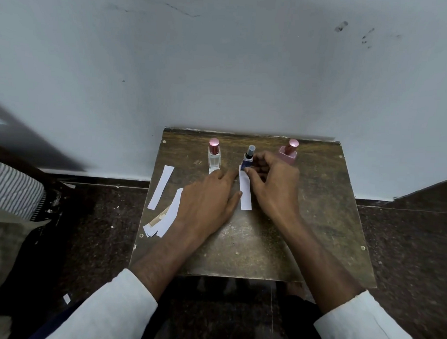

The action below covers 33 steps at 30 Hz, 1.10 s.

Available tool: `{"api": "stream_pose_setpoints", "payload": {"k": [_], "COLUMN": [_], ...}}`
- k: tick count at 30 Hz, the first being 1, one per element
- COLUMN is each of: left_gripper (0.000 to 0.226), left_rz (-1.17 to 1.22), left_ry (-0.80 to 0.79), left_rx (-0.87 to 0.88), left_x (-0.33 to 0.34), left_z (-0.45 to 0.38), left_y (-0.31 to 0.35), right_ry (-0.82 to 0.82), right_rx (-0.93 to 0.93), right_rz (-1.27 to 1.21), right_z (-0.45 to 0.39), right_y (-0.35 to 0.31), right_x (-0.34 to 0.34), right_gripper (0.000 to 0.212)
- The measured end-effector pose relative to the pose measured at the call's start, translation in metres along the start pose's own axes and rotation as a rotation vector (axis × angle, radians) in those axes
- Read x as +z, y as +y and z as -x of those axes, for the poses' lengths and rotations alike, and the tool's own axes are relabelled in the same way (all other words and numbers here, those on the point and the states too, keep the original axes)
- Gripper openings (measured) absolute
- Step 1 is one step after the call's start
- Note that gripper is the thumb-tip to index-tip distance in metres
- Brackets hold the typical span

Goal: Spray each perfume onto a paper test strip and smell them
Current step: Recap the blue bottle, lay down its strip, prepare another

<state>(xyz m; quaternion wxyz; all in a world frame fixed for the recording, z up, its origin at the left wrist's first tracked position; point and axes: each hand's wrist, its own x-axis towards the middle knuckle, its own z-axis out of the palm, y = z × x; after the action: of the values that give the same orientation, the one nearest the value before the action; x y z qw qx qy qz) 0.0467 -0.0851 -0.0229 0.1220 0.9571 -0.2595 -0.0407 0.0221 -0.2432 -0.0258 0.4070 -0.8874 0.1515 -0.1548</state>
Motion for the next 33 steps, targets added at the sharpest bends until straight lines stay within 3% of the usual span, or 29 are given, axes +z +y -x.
{"api": "stream_pose_setpoints", "payload": {"k": [33], "left_gripper": [0.047], "left_rz": [0.046], "left_ry": [0.059], "left_rx": [0.031], "left_x": [0.007], "left_z": [-0.001], "left_y": [-0.0042], "right_ry": [-0.049], "right_rx": [-0.02], "right_rz": [0.071], "right_z": [-0.0052], "right_y": [0.0034], "right_x": [0.002], "right_gripper": [0.024]}}
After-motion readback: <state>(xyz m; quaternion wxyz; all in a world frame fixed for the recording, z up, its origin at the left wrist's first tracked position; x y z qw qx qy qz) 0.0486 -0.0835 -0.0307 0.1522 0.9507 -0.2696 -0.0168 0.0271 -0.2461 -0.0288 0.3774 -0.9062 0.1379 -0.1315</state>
